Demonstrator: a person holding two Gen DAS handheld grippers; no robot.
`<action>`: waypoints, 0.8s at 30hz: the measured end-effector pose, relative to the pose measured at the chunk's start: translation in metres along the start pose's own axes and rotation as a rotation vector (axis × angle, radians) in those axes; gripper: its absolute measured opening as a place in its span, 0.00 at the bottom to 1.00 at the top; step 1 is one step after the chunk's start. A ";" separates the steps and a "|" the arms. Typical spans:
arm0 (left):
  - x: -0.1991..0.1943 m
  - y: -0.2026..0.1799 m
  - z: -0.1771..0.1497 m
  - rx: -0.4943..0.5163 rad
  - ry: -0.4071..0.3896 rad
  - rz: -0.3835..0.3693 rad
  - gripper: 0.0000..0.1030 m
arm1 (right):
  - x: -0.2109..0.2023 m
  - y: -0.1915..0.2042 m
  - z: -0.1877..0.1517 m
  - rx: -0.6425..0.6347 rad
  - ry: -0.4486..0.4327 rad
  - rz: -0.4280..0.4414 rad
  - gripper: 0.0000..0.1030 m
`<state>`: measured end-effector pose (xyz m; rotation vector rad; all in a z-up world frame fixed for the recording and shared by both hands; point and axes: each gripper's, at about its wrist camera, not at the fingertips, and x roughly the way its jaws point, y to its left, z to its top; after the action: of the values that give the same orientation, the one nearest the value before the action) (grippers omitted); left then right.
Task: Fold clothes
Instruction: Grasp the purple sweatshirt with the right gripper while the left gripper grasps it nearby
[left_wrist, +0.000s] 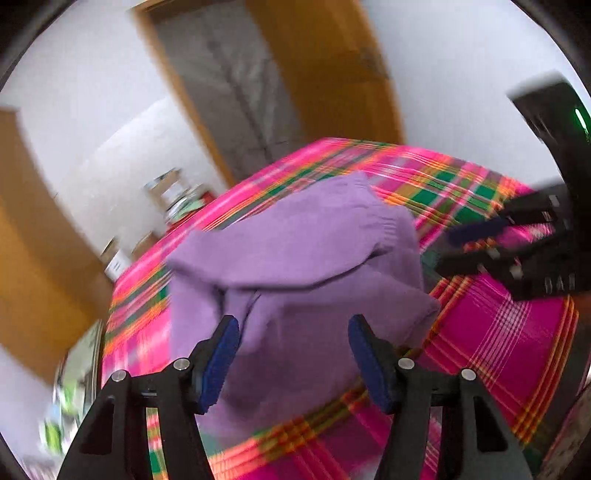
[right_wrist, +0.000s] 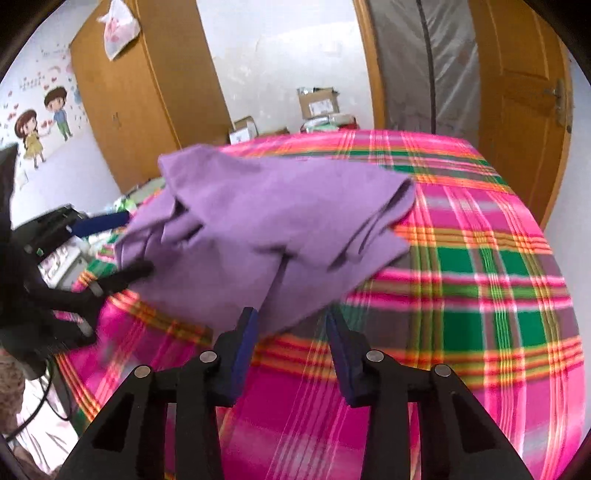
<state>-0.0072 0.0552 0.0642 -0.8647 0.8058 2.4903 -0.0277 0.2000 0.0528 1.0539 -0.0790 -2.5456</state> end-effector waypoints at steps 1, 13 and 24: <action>0.006 -0.002 0.004 0.034 -0.001 -0.004 0.61 | 0.002 -0.001 0.004 -0.008 -0.004 -0.004 0.38; 0.059 -0.002 0.020 0.167 0.013 -0.014 0.61 | 0.054 -0.025 0.036 -0.018 0.061 0.073 0.39; 0.076 -0.017 0.023 0.281 0.001 -0.011 0.61 | 0.070 -0.030 0.034 0.020 0.104 0.086 0.40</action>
<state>-0.0641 0.0954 0.0228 -0.7674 1.1146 2.2924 -0.1059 0.1988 0.0248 1.1630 -0.1197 -2.4146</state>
